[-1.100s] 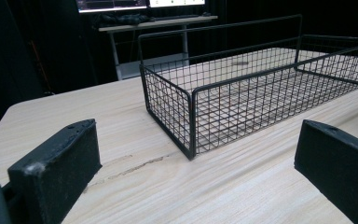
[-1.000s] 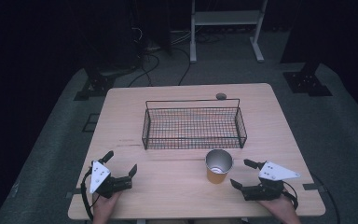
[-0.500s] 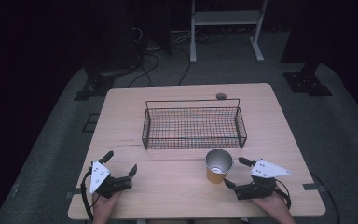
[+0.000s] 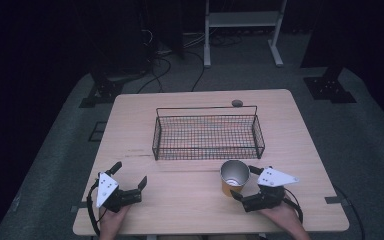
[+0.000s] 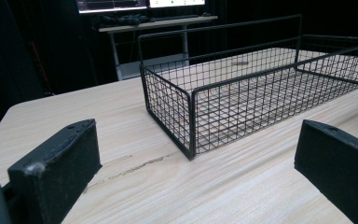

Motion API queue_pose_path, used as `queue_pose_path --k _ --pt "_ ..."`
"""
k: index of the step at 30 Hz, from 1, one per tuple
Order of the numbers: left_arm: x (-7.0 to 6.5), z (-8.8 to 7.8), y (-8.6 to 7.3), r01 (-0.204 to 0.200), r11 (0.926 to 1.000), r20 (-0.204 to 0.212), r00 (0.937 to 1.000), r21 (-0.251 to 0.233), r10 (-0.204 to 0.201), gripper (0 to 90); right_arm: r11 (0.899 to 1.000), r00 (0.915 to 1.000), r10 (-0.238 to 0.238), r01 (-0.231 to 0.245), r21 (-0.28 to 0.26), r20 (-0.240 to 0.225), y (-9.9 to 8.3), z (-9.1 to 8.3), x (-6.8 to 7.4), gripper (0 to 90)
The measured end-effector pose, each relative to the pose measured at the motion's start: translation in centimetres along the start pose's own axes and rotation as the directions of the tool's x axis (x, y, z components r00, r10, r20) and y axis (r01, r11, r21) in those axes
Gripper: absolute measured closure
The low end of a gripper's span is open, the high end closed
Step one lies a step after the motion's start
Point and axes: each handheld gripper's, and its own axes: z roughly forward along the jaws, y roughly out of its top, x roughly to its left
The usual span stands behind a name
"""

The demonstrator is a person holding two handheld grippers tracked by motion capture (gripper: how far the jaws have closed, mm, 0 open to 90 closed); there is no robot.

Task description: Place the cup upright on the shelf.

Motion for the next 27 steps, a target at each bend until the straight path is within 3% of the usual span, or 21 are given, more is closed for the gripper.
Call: queue_pose_path --k 15,27 --pt "0.1 0.0 0.0 0.005 1.0 0.003 1.0 -0.003 -0.005 0.0 1.0 0.9999 0.014 -0.014 -0.009 0.0 0.6 1.4 -0.3 1.8" --pt "0.0 0.0 0.0 0.002 1.0 0.002 1.0 -0.003 -0.002 0.0 1.0 1.0 0.0 0.0 -0.009 -0.002 1.0 2.6 0.1 1.8"
